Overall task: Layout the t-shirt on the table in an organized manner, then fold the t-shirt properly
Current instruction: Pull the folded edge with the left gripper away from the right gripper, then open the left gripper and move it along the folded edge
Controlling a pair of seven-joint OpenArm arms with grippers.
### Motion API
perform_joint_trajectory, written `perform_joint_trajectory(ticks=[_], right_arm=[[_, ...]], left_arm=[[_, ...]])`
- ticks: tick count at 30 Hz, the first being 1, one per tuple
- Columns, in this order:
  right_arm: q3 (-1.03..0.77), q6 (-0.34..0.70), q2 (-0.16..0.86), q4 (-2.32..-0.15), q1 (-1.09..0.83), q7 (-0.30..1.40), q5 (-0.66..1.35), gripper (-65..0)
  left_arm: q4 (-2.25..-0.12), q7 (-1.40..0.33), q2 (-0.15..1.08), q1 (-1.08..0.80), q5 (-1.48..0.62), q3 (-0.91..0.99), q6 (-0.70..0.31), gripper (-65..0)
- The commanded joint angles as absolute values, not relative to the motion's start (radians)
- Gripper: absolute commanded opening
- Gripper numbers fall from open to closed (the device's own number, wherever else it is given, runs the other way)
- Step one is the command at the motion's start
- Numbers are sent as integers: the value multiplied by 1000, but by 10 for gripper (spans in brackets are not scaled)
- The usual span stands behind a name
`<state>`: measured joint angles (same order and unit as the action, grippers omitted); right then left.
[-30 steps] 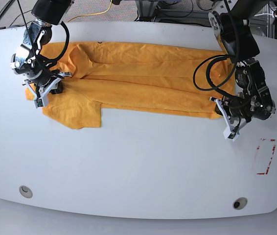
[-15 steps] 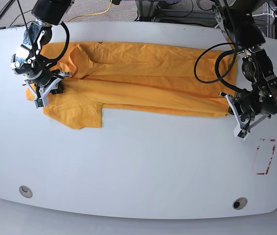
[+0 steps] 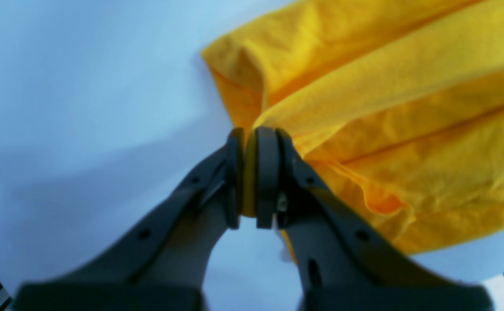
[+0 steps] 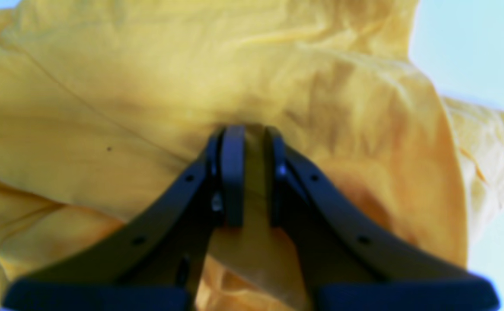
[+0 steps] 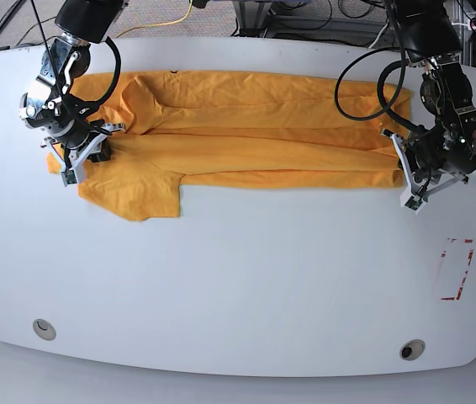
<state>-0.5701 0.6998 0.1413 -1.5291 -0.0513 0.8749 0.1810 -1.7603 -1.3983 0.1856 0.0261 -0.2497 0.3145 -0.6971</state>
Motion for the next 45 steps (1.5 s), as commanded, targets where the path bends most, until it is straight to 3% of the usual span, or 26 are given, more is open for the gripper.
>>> perform_joint_trajectory(ticks=[1, 9, 17, 19, 28, 45], right_arm=[[-575, 698, 154, -1540, -42, 871, 179, -569], [-575, 698, 154, -1540, -42, 871, 179, -569], [-573, 698, 154, -1540, -42, 871, 179, -569], [-573, 698, 154, -1540, -42, 871, 179, -569], [-575, 698, 154, -1540, -24, 871, 177, -569], [-575, 698, 154, -1540, -22, 872, 177, -569]], left_arm=[[-1781, -1396, 208, 22, -245, 318, -698, -607], [-1781, -1396, 242, -24, -242, 315, -698, -596], [-1782, -1396, 280, -42, -242, 294, -698, -336], [-1782, -1396, 291, -42, -243, 294, -698, -296], [-1870, -1396, 340, -42, -289, 292, -698, -289], [-1922, -1396, 484, -4, -857, 211, -698, -290]])
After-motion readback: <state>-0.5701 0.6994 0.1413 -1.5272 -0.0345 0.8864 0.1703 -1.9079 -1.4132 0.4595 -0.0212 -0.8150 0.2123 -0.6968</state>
